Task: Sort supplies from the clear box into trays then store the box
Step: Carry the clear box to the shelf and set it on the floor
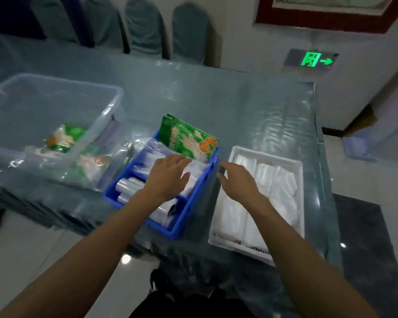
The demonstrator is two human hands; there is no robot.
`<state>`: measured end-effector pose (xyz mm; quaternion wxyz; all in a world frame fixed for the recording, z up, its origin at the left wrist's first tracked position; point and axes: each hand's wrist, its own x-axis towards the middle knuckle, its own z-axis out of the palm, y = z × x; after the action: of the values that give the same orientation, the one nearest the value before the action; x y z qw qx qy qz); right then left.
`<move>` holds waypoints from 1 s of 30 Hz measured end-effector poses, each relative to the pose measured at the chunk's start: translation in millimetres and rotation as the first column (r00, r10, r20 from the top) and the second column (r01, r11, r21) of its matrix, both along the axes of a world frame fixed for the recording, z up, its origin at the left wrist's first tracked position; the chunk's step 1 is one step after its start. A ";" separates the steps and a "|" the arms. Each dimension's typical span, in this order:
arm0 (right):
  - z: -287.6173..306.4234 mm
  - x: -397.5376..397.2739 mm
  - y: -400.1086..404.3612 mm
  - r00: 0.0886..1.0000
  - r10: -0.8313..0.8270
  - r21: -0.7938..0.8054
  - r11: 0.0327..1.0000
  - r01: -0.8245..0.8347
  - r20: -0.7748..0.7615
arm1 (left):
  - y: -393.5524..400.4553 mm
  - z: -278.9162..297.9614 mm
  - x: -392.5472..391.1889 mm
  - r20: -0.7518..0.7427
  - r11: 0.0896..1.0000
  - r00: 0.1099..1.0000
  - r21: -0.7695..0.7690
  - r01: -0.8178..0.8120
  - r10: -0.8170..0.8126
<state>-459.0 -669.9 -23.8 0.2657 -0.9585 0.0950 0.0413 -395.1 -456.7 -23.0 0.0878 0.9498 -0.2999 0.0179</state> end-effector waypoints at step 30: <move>61.2 161.3 349.1 0.973 0.029 0.364 0.925 -0.113 0.229 | 418.8 24.9 15.4 0.478 0.951 0.823 -0.133 -0.279 0.307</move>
<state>-297.7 -320.8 37.4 0.4508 -0.8916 0.0204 -0.0379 -379.7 -38.0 1.9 0.0316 0.9453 -0.1622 0.2812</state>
